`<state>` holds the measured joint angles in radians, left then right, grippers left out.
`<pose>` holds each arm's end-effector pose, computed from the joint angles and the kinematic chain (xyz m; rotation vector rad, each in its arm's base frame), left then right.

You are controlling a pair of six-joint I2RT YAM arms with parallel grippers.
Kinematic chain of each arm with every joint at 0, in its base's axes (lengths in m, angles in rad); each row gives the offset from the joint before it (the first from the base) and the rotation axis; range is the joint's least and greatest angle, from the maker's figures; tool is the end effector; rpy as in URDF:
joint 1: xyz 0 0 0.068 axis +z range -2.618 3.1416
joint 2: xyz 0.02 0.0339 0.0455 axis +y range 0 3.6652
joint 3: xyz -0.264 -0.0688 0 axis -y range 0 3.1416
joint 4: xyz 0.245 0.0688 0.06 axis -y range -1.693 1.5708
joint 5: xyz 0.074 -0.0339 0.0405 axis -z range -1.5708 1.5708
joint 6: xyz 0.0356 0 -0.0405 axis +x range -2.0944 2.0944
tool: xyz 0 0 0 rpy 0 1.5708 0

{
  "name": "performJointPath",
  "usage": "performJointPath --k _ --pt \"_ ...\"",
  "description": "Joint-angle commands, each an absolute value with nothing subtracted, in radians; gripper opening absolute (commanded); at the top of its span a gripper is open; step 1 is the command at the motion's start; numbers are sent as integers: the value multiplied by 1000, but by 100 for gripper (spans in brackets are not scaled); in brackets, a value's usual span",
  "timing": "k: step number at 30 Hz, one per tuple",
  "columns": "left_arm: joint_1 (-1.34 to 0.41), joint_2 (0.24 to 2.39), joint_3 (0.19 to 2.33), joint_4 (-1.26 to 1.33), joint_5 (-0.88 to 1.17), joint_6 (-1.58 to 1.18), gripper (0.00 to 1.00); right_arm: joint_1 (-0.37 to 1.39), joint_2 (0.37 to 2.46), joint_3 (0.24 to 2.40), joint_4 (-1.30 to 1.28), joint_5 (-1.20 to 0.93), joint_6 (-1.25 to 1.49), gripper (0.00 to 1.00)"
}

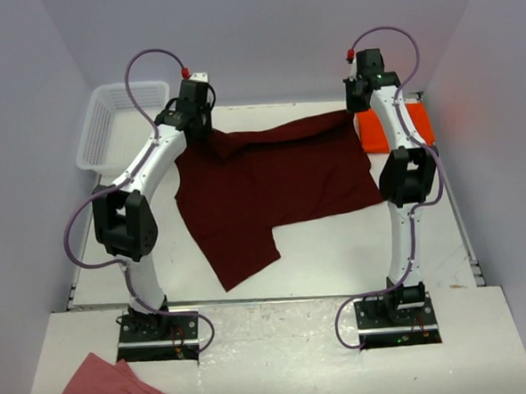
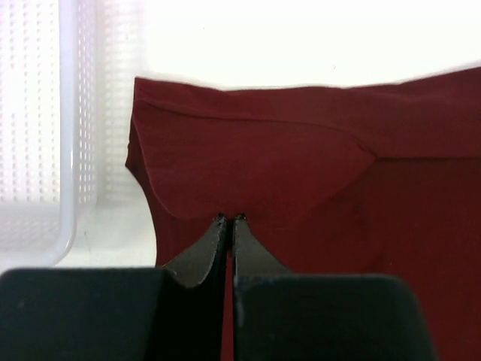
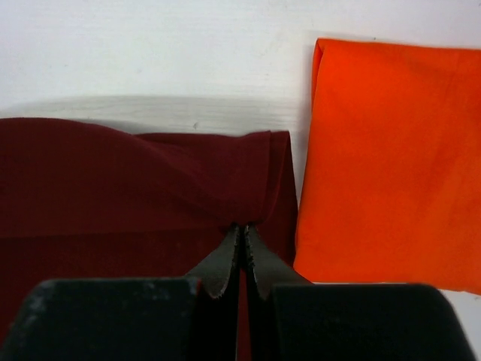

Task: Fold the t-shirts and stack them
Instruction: Fold the flattened tshirt in 1/3 of the way

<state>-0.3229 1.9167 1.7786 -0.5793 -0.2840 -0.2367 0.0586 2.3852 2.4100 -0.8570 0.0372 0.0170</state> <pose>0.4223 -0.1308 0.3164 -0.0491 2.2534 0.0267 0.5284 0.0297 0.2797 -0.0327 2.4020 -0.0095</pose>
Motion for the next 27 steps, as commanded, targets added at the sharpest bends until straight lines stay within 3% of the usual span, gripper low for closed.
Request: performJointPath --k 1,16,27 --pt "-321 1855 1734 -603 -337 -294 0 57 2335 2367 -888 74 55 0" --pt "-350 1744 1474 -574 -226 -365 0 58 2246 2221 -865 124 113 0" --pt "-357 1717 1499 -584 -166 -371 0 57 2240 2237 -877 141 109 0"
